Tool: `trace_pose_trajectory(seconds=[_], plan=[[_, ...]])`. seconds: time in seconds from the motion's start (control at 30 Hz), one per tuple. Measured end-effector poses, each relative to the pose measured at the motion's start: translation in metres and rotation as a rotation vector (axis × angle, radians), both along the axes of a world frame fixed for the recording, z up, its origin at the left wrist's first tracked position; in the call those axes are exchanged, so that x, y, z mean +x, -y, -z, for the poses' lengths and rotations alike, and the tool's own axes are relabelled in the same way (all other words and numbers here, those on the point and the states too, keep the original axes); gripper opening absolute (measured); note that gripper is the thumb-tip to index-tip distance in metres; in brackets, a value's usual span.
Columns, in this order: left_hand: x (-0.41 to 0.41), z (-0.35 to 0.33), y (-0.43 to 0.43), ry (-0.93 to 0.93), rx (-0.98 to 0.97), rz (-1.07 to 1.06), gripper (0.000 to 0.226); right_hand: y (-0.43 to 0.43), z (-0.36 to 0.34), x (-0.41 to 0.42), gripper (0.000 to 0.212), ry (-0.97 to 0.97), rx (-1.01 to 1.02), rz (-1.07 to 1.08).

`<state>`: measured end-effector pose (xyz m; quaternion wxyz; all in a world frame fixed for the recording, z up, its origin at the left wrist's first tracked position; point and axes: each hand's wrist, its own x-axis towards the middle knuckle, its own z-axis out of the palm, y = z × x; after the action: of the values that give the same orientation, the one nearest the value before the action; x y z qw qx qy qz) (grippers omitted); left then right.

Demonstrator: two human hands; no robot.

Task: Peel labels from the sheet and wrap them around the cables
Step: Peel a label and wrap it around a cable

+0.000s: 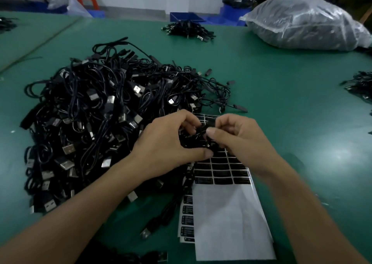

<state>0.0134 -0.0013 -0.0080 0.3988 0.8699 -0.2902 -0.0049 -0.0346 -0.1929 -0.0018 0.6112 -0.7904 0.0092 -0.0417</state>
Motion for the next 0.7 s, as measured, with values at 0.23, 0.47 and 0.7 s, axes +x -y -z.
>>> trace_pose_trajectory(seconds=[0.23,0.47,0.7], plan=[[-0.0023,-0.0054,0.003,-0.051,0.088,0.032,0.016,0.0023,-0.0001,-0.0012,0.018,-0.016,0.418,0.054],[0.0001,-0.0084,-0.001,-0.098,-0.022,0.08,0.013,0.002,-0.0001,0.0,0.018,0.03,0.496,0.046],[0.001,-0.0079,-0.0042,0.008,0.248,-0.028,0.011,0.0087,0.004,-0.0006,0.025,0.075,0.061,0.049]])
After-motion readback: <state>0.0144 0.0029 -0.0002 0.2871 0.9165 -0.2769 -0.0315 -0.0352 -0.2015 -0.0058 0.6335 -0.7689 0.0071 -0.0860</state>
